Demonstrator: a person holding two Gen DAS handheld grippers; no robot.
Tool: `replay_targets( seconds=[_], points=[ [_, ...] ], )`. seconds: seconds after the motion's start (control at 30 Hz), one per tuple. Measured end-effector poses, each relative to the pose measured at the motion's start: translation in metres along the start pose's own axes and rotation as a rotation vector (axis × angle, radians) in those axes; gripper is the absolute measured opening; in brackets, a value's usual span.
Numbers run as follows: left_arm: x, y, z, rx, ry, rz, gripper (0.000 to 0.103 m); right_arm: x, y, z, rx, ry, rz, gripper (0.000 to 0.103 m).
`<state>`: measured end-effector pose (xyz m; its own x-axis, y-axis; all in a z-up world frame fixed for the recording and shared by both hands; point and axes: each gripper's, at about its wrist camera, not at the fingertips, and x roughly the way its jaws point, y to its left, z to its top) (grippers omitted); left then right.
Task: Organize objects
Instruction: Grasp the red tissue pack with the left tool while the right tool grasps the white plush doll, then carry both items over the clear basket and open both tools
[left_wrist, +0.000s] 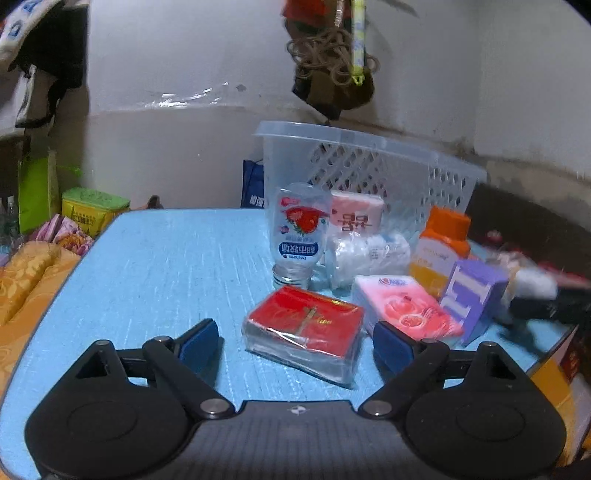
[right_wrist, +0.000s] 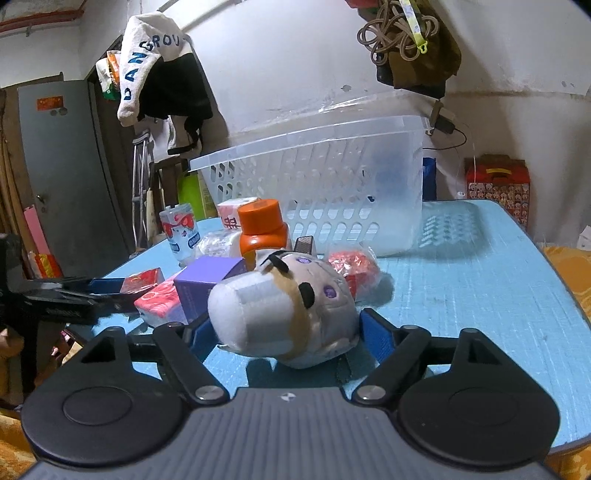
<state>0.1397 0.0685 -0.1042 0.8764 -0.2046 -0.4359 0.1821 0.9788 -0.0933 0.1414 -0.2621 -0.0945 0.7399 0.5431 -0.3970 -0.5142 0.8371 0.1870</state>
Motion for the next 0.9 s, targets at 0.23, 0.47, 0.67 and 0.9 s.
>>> replay_targets(
  seconds=[0.23,0.47,0.67,0.9],
  points=[
    [0.005,-0.014,-0.001,0.053,-0.022,0.067,0.068,-0.004,-0.002,-0.002,0.009,-0.030,-0.008,0.082],
    [-0.018,-0.006,-0.001,0.033,-0.097,0.127,0.067,-0.017,-0.003,0.002,0.001,-0.078,-0.042,0.080],
    [-0.034,0.003,0.012,-0.035,-0.111,0.100,0.067,-0.036,0.000,0.014,-0.011,-0.125,-0.079,0.079],
    [-0.055,-0.008,0.107,-0.088,-0.194,0.013,0.068,-0.039,0.009,0.117,-0.083,-0.218,-0.126,0.079]
  ],
)
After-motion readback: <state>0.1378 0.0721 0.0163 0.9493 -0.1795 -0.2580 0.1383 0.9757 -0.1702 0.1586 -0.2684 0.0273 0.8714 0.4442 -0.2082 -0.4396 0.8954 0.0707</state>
